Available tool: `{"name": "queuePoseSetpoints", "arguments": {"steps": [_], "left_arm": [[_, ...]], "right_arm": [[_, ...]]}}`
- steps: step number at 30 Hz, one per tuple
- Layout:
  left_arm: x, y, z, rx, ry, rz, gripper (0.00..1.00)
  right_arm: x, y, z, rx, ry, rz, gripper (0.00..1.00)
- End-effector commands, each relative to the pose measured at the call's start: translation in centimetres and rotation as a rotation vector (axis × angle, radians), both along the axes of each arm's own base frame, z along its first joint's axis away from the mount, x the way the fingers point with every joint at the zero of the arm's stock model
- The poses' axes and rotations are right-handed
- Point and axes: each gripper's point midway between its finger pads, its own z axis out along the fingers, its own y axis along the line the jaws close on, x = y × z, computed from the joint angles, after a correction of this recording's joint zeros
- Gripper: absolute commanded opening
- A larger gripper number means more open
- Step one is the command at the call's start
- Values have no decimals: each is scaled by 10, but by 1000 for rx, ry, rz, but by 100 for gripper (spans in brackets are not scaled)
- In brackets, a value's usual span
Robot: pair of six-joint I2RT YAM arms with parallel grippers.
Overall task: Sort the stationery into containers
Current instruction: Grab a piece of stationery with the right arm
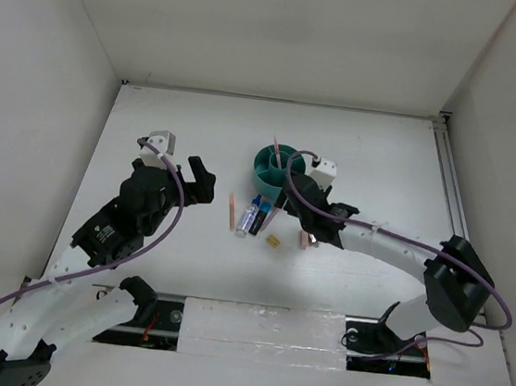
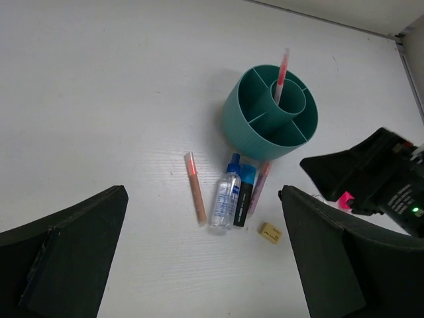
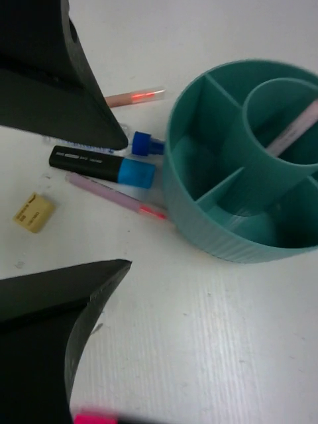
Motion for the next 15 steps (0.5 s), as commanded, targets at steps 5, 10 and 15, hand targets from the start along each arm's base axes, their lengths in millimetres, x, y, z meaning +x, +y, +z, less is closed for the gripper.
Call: {"name": "queuePoseSetpoints", "arguments": {"steps": [5,10,15], "left_arm": [[-3,-1,11,-37,-34,-15,100],[-4,0,14,-43,-42,-15,100],[-5,-2,14,-45,-40,-23,100]], "right_arm": [[-14,24,-26,53,67,-43,56],[-11,34,-40,18,91,-45,56],[-6,37,-65,-66,151,-78,54]]}}
